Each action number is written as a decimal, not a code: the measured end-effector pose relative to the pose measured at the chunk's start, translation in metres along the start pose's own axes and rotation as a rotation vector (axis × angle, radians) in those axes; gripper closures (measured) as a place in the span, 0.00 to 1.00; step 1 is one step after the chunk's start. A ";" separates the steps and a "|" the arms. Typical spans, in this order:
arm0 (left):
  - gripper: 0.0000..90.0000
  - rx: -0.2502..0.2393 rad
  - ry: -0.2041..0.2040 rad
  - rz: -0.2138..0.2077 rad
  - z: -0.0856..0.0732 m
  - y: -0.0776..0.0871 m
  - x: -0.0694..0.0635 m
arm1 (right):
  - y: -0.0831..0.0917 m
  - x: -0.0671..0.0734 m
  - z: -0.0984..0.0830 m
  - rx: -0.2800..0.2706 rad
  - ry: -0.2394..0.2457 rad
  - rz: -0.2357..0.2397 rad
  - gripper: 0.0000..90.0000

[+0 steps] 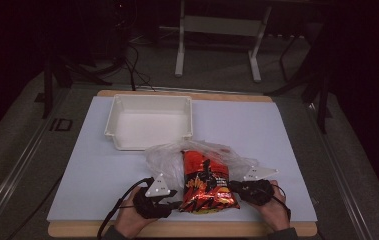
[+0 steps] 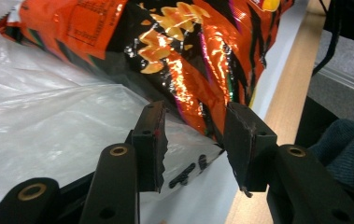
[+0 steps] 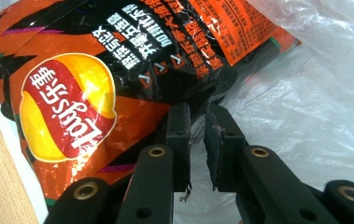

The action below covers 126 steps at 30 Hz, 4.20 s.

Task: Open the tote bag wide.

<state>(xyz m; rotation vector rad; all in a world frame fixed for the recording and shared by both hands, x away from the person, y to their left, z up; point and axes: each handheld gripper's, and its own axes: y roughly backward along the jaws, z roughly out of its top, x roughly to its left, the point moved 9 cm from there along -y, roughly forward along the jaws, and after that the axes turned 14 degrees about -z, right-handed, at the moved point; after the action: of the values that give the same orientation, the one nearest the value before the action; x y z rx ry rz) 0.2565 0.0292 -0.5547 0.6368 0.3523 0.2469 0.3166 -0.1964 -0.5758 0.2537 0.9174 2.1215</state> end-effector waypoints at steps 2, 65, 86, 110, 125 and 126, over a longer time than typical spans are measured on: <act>0.64 0.006 -0.003 -0.007 0.000 -0.002 -0.002 | 0.000 0.000 0.000 0.001 0.000 0.001 0.89; 0.69 -0.173 -0.147 0.041 0.063 0.047 0.016 | 0.031 0.007 0.045 -0.163 0.065 -0.017 0.63; 0.59 -0.180 -0.364 0.033 0.101 0.014 0.037 | 0.028 -0.003 0.057 -0.171 0.026 -0.016 0.65; 0.89 -0.258 -0.281 -0.024 0.116 0.027 0.050 | 0.009 -0.001 0.038 -0.107 0.040 -0.043 0.65; 0.92 -0.315 -0.203 -0.090 0.125 0.041 0.052 | 0.002 -0.001 0.032 -0.088 0.030 -0.058 0.63; 0.92 -0.312 -0.203 -0.089 0.127 0.042 0.051 | 0.002 -0.001 0.032 -0.088 0.030 -0.058 0.63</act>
<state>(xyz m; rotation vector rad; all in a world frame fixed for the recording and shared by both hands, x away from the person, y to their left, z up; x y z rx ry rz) 0.3483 0.0114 -0.4464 0.3338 0.1415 0.1465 0.3304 -0.1811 -0.5512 0.1488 0.8361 2.1118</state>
